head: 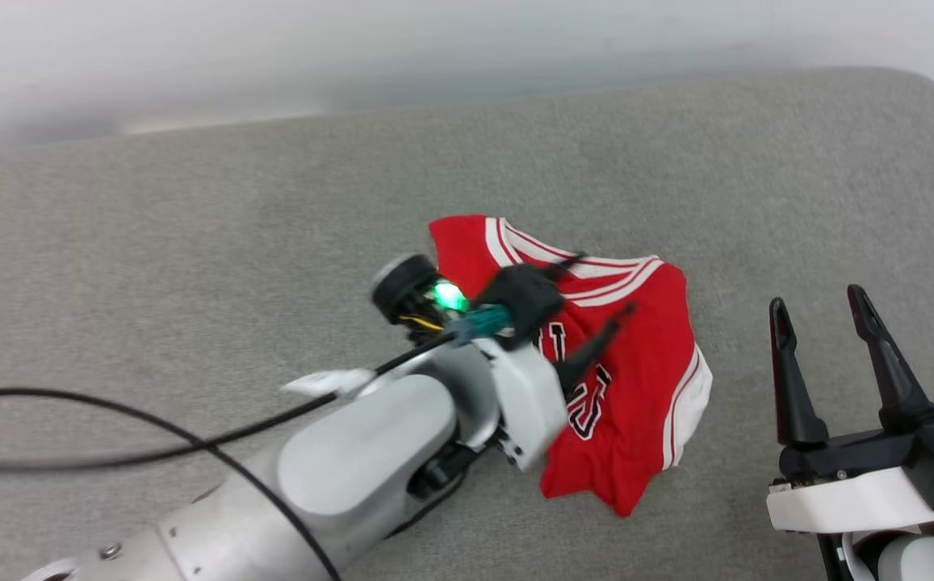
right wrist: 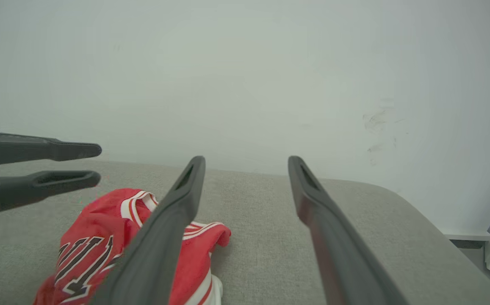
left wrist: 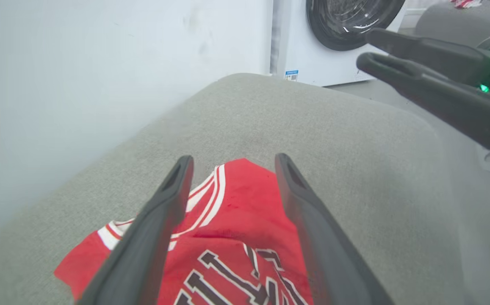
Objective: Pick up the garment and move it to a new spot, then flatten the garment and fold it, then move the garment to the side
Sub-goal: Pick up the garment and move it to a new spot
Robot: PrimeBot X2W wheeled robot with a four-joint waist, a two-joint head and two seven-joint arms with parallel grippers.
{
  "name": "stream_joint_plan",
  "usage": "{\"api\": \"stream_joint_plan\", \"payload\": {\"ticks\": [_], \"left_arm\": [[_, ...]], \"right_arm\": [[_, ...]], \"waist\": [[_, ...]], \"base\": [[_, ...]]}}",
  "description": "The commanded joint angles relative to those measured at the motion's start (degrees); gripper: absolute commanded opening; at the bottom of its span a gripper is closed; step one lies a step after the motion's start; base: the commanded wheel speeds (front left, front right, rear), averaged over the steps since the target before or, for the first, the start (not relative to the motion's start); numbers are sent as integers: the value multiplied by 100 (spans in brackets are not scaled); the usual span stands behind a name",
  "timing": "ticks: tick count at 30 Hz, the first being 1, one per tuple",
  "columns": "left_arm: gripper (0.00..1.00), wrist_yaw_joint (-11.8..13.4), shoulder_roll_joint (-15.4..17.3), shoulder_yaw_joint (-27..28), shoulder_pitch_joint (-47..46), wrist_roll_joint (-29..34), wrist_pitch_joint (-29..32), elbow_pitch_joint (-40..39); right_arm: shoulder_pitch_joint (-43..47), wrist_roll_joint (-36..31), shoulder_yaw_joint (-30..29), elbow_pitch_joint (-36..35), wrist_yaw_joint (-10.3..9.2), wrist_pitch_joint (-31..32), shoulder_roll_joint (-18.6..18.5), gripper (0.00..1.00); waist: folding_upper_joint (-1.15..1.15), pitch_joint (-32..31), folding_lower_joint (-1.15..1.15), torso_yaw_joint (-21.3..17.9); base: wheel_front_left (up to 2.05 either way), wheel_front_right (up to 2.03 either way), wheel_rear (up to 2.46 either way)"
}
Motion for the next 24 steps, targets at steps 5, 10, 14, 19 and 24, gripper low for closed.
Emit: {"api": "stream_joint_plan", "payload": {"ticks": [5,10,14,19,24], "left_arm": [[100,954,345,522,448,292,-858,-55],[100,1824,738,1117,1000,631,-1049,-257],[100,2299,914,1899,1705,974,-1054,-843],[100,2519,970,2681,2481,1324,-1050,-1325],[100,2579,795,3577,3469,1763,-1051,-1787]], "right_arm": [[137,9,0,37,-3,-10,14,100],[193,53,-26,48,-2,-10,15,100],[233,126,-50,69,-2,-10,12,100],[266,221,-76,99,-2,-10,13,100],[328,369,-79,161,-2,-11,13,100]], "waist": [[0,-244,0,201],[0,-320,0,291],[0,-339,0,350],[0,-380,0,394],[0,-484,0,405]], "base": [[0,0,0],[0,0,0],[0,0,0],[0,0,0],[0,0,0]]}}
